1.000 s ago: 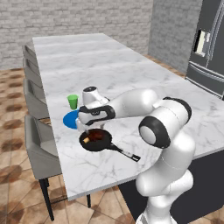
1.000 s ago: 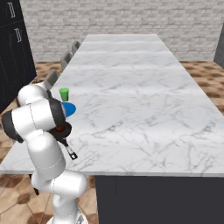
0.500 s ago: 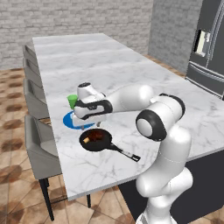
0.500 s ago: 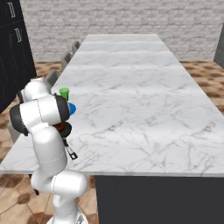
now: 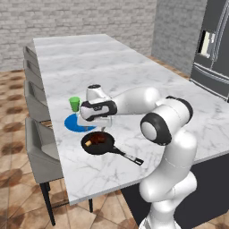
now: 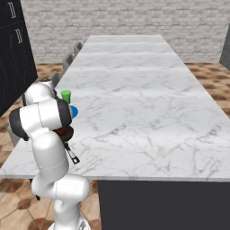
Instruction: Pick up the pan with the steak in it and place it on the dining table. Then place the steak on the plate.
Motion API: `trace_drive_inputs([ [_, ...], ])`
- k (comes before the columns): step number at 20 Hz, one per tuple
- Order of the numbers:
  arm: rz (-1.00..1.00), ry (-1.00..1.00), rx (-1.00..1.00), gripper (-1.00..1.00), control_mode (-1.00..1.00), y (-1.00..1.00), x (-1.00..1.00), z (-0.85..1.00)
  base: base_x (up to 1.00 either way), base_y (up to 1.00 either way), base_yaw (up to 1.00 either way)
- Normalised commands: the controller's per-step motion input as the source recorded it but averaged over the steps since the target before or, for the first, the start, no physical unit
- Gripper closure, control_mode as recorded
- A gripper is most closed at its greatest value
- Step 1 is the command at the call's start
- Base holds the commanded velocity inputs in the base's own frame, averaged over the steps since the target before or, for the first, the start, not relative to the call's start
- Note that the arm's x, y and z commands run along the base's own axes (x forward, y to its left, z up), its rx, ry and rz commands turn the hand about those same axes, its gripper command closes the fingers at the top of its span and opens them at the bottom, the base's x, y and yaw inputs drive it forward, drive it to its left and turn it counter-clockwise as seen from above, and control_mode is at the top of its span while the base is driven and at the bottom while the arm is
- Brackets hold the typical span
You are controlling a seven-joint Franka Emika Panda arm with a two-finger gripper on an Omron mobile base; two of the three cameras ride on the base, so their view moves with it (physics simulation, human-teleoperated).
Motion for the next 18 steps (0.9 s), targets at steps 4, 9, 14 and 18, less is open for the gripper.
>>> trace_drive_inputs([
  [4,-0.35,-0.04,0.04,-1.00,-1.00,0.00,0.00,-0.13,0.00,0.00,0.00],
  [9,-0.25,-0.02,0.01,-1.00,-1.00,0.05,0.03,-0.06,0.00,0.00,0.00],
  [14,0.00,0.00,0.00,-1.00,-1.00,0.02,0.00,-0.03,0.00,0.00,0.00],
  [18,-0.01,0.04,0.00,-1.00,-1.00,0.06,0.05,-0.24,0.00,0.00,0.00],
])
